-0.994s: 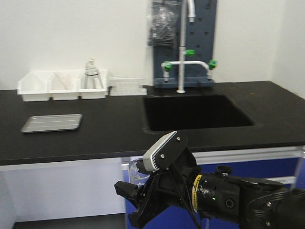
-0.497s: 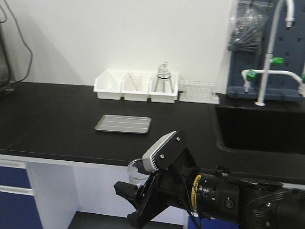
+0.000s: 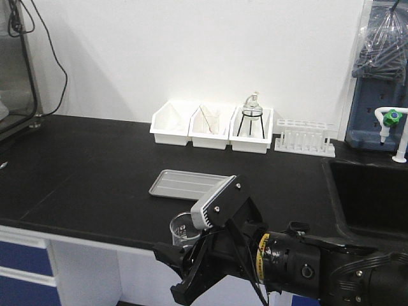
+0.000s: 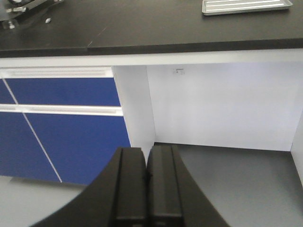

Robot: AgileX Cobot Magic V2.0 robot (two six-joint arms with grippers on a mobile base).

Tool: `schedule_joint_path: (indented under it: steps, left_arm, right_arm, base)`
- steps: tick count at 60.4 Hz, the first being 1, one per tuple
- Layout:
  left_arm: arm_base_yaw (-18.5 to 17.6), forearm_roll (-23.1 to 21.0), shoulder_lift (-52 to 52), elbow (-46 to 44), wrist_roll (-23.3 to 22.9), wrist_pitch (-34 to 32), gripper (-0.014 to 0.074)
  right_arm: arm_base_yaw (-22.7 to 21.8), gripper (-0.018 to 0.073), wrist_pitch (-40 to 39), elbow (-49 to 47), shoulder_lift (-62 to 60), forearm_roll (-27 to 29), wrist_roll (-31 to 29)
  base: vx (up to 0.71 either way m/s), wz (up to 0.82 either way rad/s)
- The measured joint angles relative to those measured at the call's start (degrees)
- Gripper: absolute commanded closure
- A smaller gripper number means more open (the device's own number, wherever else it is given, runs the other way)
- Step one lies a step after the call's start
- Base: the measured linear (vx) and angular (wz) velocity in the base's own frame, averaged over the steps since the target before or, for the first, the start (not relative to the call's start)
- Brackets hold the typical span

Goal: Move beaker to silver tray on left bench
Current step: 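Drive the base toward the bench with the silver tray, beaker held, then approach the silver tray with the beaker in the right gripper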

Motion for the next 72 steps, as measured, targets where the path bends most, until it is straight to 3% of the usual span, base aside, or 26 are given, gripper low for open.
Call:
schedule_joint_path:
  steps: [72]
  left_arm:
    - [0.00, 0.00, 0.00, 0.00, 0.00, 0.00, 0.0595]
  right_arm:
    - [0.00, 0.0571, 0.00, 0.00, 0.00, 0.00, 0.00]
  base:
    - [0.28, -0.08]
